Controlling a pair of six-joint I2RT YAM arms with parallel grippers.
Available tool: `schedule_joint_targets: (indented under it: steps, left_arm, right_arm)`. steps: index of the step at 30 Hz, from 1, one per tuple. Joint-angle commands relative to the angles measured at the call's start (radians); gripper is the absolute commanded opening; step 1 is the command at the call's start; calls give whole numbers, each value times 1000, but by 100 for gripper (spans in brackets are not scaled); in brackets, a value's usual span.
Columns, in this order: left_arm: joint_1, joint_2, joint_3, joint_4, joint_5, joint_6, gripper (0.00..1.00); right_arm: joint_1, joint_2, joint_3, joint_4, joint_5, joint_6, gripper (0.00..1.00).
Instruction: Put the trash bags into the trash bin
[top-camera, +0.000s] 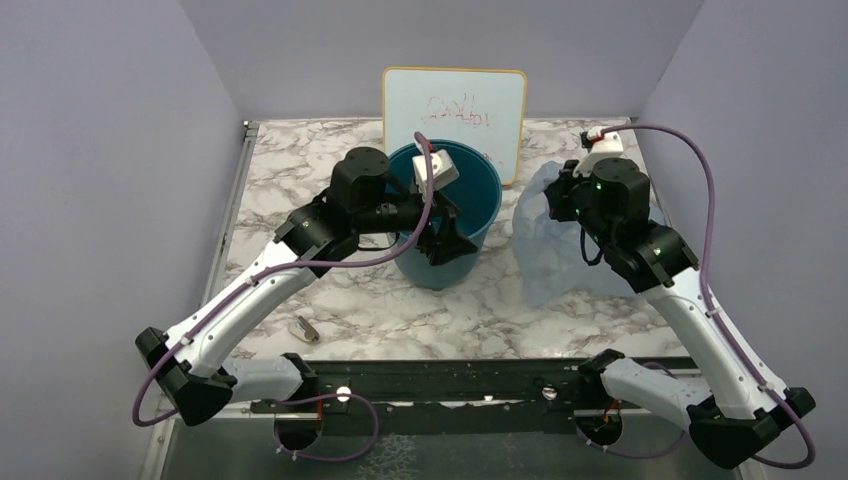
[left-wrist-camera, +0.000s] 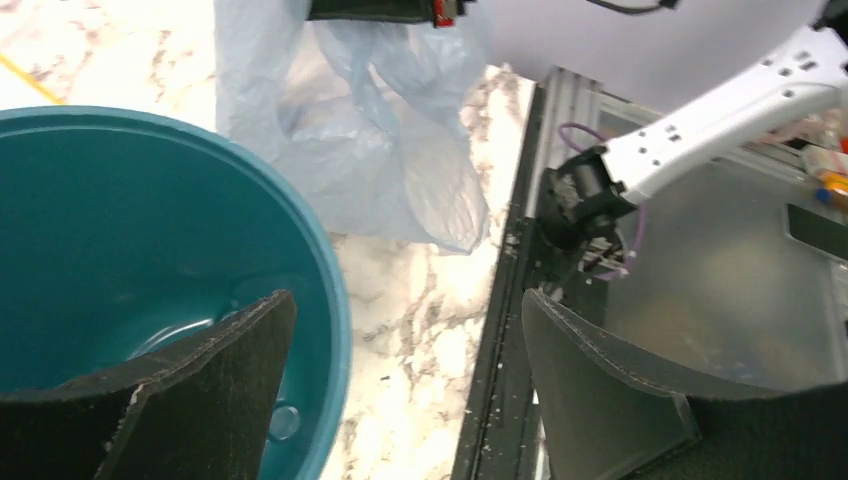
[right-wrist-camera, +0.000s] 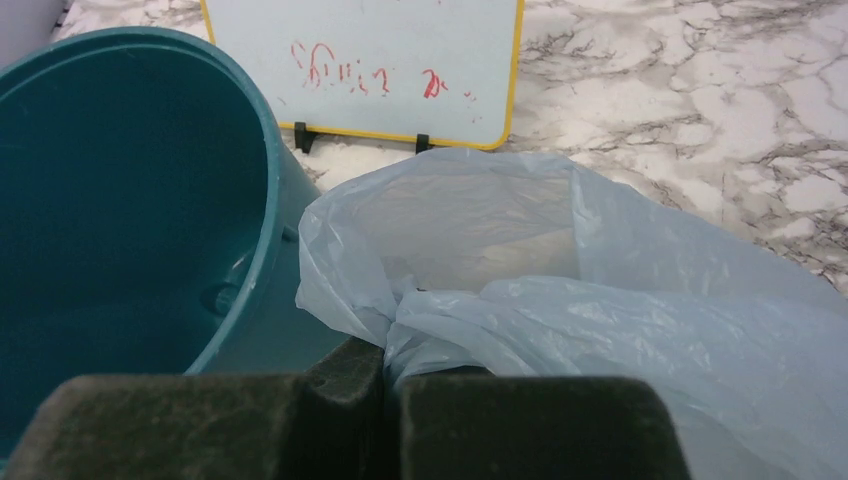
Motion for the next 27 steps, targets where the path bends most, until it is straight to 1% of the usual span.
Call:
schedule_joint_targets:
  steps: [1, 3, 6, 10, 13, 15, 18, 20, 21, 22, 24, 27]
  left_arm:
    - [-16, -50, -125, 139, 158, -48, 84]
    - [-23, -77, -175, 139, 169, -64, 82]
    - [-50, -113, -238, 142, 200, -92, 82]
    - [-99, -156, -324, 127, 182, -131, 82]
    - [-156, -199, -393, 127, 103, -160, 82]
    - [-194, -219, -431, 109, 52, -173, 82]
    - [-268, -238, -500, 131, -84, -205, 82]
    - [-328, -225, -532, 163, -151, -221, 83]
    - [-361, -214, -541, 184, -179, -227, 86]
    - [-396, -207, -556, 216, -215, -226, 96]
    - [-448, -195, -597, 285, -271, -194, 99]
    - [-479, -182, -643, 369, -344, -135, 99]
  right_arm:
    - [0, -43, 50, -102, -25, 0, 1]
    - [0, -65, 51, -135, -36, 5, 1]
    - [0, -103, 49, -193, -66, 31, 1]
    - [0, -172, 26, -218, -170, 64, 1]
    - [0, -214, 26, -259, -216, 108, 1]
    - [0, -238, 43, -303, -259, 99, 1]
    - [0, -249, 102, -403, -306, 57, 1]
    - [0, -240, 175, -490, -308, 57, 1]
    - [0, -244, 206, -520, -311, 54, 1]
    - [0, -255, 227, -543, -316, 48, 1]
    - [0, -297, 232, -552, -289, 32, 2]
    - [0, -370, 178, -508, -148, 56, 3]
